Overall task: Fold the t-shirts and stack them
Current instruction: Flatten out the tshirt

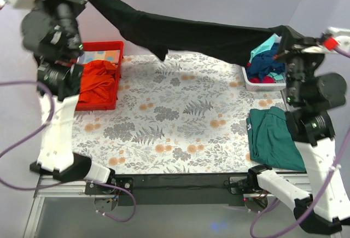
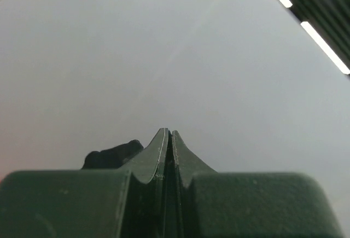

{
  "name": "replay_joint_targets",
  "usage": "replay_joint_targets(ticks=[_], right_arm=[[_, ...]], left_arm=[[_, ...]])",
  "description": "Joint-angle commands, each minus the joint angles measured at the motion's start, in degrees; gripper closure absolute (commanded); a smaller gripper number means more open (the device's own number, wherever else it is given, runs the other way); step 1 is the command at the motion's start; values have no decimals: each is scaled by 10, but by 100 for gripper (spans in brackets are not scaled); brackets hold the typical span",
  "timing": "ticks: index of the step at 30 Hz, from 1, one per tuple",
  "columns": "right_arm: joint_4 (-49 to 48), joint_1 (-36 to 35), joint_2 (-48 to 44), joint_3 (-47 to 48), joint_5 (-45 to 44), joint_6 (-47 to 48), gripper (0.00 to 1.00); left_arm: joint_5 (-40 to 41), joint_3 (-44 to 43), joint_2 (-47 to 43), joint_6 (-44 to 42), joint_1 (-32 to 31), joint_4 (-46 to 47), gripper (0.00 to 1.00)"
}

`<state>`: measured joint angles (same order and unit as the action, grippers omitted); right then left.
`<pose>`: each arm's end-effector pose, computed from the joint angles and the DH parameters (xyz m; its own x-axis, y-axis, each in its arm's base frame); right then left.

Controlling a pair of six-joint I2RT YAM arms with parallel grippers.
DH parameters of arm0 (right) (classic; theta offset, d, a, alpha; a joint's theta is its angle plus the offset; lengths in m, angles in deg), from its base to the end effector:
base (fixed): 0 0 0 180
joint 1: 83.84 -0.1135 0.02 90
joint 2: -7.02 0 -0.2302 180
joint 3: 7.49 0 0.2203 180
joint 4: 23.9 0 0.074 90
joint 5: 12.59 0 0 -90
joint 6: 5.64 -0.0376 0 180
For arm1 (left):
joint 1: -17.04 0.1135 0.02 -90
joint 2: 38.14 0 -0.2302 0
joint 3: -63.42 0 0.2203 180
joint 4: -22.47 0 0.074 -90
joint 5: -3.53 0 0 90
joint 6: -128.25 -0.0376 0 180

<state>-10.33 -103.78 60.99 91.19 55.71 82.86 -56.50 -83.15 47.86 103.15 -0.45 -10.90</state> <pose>0.1311 0.0328 0.5110 0.4855 0.2020 -0.8506 -0.0321 0.9764 0.2135 0.2031 -0.0443 0.5837 0.3329 -0.9274 -0.1705 0.3255 0.2827 -0.9023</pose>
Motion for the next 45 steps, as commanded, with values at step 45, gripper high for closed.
replay_joint_targets(ticks=[45], right_arm=[[-108, 46, 163, 67, 62, -16, 99]], left_arm=[[-11, -151, 151, -134, 4, 89, 100]])
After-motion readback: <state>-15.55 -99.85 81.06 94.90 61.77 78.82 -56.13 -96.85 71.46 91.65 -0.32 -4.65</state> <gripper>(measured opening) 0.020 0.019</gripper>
